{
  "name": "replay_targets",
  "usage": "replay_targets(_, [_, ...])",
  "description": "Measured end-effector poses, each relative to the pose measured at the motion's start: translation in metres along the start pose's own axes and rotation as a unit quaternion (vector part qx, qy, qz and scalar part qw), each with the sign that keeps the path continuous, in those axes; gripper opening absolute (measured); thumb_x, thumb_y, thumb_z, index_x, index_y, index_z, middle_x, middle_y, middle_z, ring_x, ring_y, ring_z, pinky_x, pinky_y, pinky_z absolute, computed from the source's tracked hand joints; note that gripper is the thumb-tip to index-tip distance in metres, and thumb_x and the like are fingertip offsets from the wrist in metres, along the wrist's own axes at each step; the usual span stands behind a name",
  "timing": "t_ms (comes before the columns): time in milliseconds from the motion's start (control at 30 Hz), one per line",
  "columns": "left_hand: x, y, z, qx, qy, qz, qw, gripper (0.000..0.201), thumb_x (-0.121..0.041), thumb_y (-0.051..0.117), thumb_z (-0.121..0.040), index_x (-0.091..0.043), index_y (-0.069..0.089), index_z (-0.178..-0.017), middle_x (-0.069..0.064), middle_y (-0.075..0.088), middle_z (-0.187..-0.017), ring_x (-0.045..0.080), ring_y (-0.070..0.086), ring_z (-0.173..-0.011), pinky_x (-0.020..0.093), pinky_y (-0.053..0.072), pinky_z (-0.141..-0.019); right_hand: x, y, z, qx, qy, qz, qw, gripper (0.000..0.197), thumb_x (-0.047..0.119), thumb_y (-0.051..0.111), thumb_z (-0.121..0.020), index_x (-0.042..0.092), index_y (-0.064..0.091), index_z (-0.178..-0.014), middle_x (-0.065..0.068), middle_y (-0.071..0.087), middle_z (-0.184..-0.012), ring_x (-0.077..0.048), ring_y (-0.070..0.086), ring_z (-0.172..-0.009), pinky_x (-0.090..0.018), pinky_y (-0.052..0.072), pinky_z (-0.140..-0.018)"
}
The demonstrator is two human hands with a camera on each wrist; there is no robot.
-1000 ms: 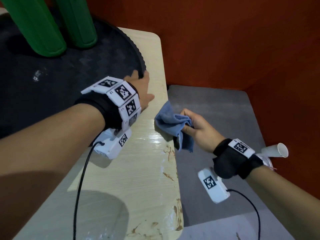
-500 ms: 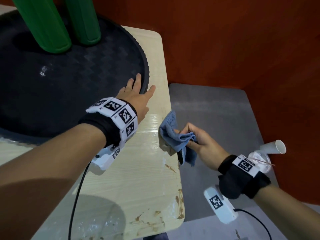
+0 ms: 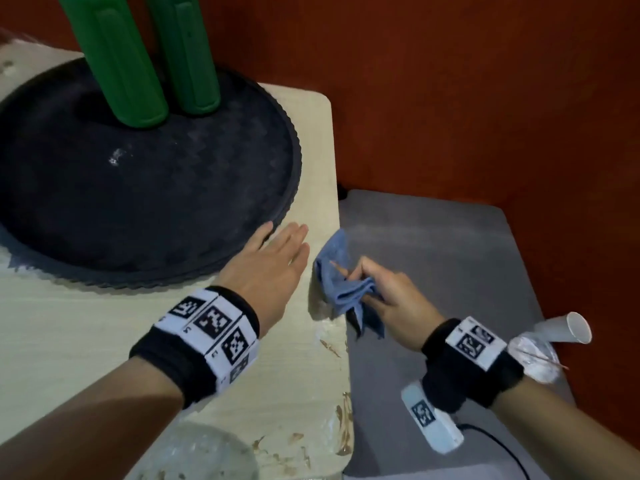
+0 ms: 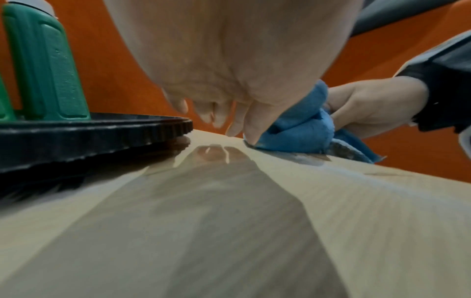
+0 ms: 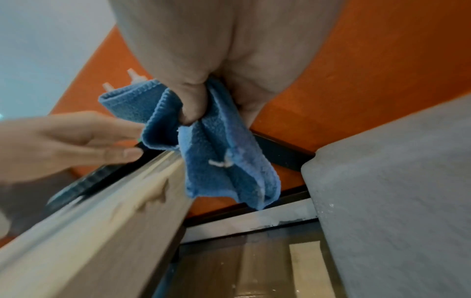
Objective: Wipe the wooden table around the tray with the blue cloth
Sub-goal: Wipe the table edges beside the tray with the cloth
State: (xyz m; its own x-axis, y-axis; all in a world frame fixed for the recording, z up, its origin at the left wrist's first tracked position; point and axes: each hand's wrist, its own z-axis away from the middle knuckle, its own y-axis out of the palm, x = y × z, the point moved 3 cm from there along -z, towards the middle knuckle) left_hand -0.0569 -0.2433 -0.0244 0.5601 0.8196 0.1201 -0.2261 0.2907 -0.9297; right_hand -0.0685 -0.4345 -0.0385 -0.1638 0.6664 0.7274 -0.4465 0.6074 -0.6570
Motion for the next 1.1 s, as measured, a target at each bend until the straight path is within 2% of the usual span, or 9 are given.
replay_targets(100, [-0.004, 0.0, 0.0, 0.044, 0.002, 0.003, 0.999, 0.069, -0.013, 0.036, -0.093, -0.004, -0.002, -0.151, 0.012, -0.006, -0.16, 0.022, -0.004, -0.148, 0.047, -0.008, -0.119, -0.002, -0.006, -0.011, 0.004, -0.028, 0.014, 0.999, 0.019, 0.0, 0.045, -0.092, 0.019, 0.045, -0.09, -0.008, 0.062, -0.08, -0.023, 0.06, -0.081, -0.036, 0.044, -0.068])
replay_targets(233, [-0.003, -0.001, -0.003, 0.044, 0.005, 0.012, 0.999, 0.069, -0.008, 0.035, -0.09, -0.005, 0.002, -0.151, 0.012, 0.0, -0.16, 0.019, 0.002, -0.148, 0.047, -0.007, -0.119, 0.003, -0.02, -0.054, -0.007, -0.052, 0.014, 0.999, 0.027, -0.006, 0.042, -0.09, 0.02, 0.043, -0.093, -0.01, 0.067, -0.109, -0.01, 0.049, -0.129, -0.038, 0.05, -0.09])
replay_targets(333, [0.0, -0.003, -0.005, 0.037, 0.017, 0.018, 0.999, 0.067, -0.008, 0.035, -0.089, -0.007, 0.009, -0.151, 0.011, 0.005, -0.16, 0.018, 0.007, -0.148, 0.048, -0.004, -0.119, 0.005, -0.03, -0.074, 0.003, -0.036, 0.038, 0.999, 0.019, -0.009, 0.044, -0.09, 0.011, 0.044, -0.092, -0.002, 0.065, -0.109, 0.009, 0.056, -0.11, -0.013, 0.048, -0.075])
replay_targets(533, [0.003, -0.012, -0.004, 0.016, 0.035, 0.047, 0.998, 0.062, -0.009, 0.035, -0.092, -0.005, 0.013, -0.15, 0.011, 0.008, -0.159, 0.019, 0.012, -0.147, 0.045, 0.0, -0.12, 0.014, -0.023, -0.029, 0.081, -0.008, 0.033, 0.996, 0.01, -0.008, 0.043, -0.093, 0.002, 0.046, -0.09, 0.035, 0.057, -0.067, 0.031, 0.043, -0.072, -0.005, 0.038, -0.06])
replay_targets(667, [-0.006, -0.006, 0.01, -0.027, 0.01, 0.16, 0.987, 0.066, 0.008, 0.041, -0.086, -0.009, 0.024, -0.147, 0.008, 0.023, -0.153, 0.022, 0.032, -0.137, 0.032, 0.025, -0.116, 0.015, -0.022, -0.032, 0.066, 0.013, 0.001, 0.998, 0.01, -0.006, 0.039, -0.097, 0.0, 0.046, -0.093, 0.041, 0.057, -0.065, 0.029, 0.05, -0.077, -0.005, 0.039, -0.056])
replay_targets(767, [-0.005, 0.0, 0.014, -0.096, -0.055, 0.289, 0.951, 0.043, 0.008, 0.046, -0.089, -0.018, 0.048, -0.122, -0.003, 0.045, -0.126, 0.017, 0.057, -0.099, 0.028, 0.049, -0.086, 0.015, -0.018, -0.034, 0.056, 0.011, 0.002, 0.998, 0.011, -0.005, 0.04, -0.097, 0.003, 0.046, -0.092, 0.027, 0.064, -0.071, 0.027, 0.051, -0.095, -0.004, 0.042, -0.063])
replay_targets(867, [0.001, -0.006, -0.002, -0.142, -0.071, 0.355, 0.921, 0.042, 0.003, 0.047, -0.088, -0.022, 0.053, -0.121, -0.002, 0.059, -0.109, 0.019, 0.061, -0.09, 0.034, 0.052, -0.08, 0.015, -0.016, -0.033, 0.053, 0.002, 0.042, 0.998, 0.013, 0.001, 0.044, -0.097, 0.012, 0.048, -0.091, 0.026, 0.06, -0.073, 0.015, 0.057, -0.079, -0.009, 0.041, -0.06])
replay_targets(967, [-0.003, -0.019, -0.022, -0.157, -0.015, 0.397, 0.904, 0.057, 0.006, 0.048, -0.082, -0.023, 0.048, -0.131, -0.001, 0.057, -0.124, 0.022, 0.058, -0.108, 0.037, 0.049, -0.09, 0.016, -0.019, -0.035, 0.054, -0.007, 0.071, 0.996, 0.016, 0.006, 0.047, -0.096, 0.021, 0.047, -0.09, 0.008, 0.061, -0.075, -0.011, 0.057, -0.068, -0.024, 0.044, -0.061])
replay_targets(1100, [-0.007, -0.011, -0.026, -0.122, 0.043, 0.366, 0.922, 0.05, 0.002, 0.051, -0.081, -0.027, 0.051, -0.122, -0.006, 0.058, -0.112, 0.023, 0.06, -0.099, 0.034, 0.051, -0.08, 0.013, -0.021, -0.037, 0.05, 0.005, 0.063, 0.997, 0.022, 0.001, 0.045, -0.093, 0.022, 0.045, -0.086, -0.003, 0.061, -0.067, -0.022, 0.058, -0.06, -0.038, 0.05, -0.057])
